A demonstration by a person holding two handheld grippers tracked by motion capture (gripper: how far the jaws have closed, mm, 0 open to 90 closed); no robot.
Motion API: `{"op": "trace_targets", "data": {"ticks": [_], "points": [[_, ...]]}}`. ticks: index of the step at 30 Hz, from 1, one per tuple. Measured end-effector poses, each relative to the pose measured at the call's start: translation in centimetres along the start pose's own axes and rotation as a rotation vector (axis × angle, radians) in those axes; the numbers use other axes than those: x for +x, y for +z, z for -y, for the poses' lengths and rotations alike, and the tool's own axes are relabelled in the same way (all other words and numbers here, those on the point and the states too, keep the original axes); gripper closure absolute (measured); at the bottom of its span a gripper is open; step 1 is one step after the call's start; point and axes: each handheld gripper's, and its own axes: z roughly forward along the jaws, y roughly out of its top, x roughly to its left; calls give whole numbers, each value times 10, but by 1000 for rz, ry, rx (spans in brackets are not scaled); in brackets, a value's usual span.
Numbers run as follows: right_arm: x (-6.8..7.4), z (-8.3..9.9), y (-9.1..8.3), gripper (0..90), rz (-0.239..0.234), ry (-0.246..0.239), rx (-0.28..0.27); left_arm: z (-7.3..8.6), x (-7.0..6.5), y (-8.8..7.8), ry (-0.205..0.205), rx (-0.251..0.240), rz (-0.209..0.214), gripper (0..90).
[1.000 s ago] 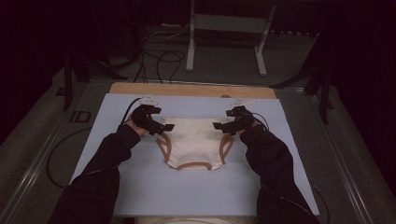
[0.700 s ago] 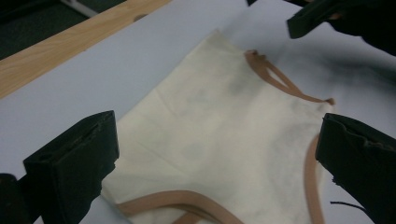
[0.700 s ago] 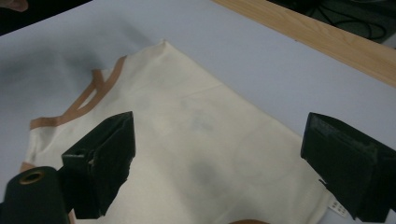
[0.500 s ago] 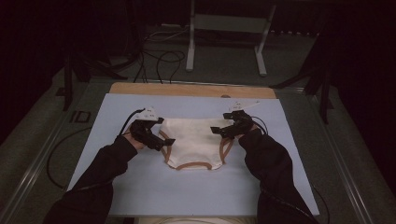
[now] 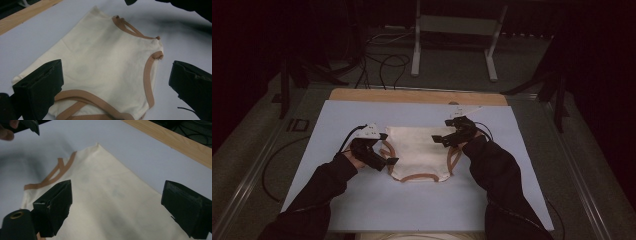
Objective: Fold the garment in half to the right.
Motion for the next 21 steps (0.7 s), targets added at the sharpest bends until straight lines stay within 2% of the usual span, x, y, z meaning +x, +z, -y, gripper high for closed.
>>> {"op": "trace_targets", "data": {"ticks": [7, 13, 18, 19, 21], "points": [[8, -17, 14, 103, -31, -46, 20, 8, -12, 0, 35, 16, 9, 5], [12, -30, 28, 103, -42, -59, 30, 14, -20, 3, 58, 22, 23, 5], [17, -37, 42, 103, -60, -63, 42, 20, -27, 9, 78, 52, 49, 5], [17, -38, 45, 103, -65, -65, 41, 22, -29, 10, 86, 55, 41, 5], [19, -39, 51, 103, -74, -59, 46, 25, -31, 13, 89, 56, 63, 17]]}}
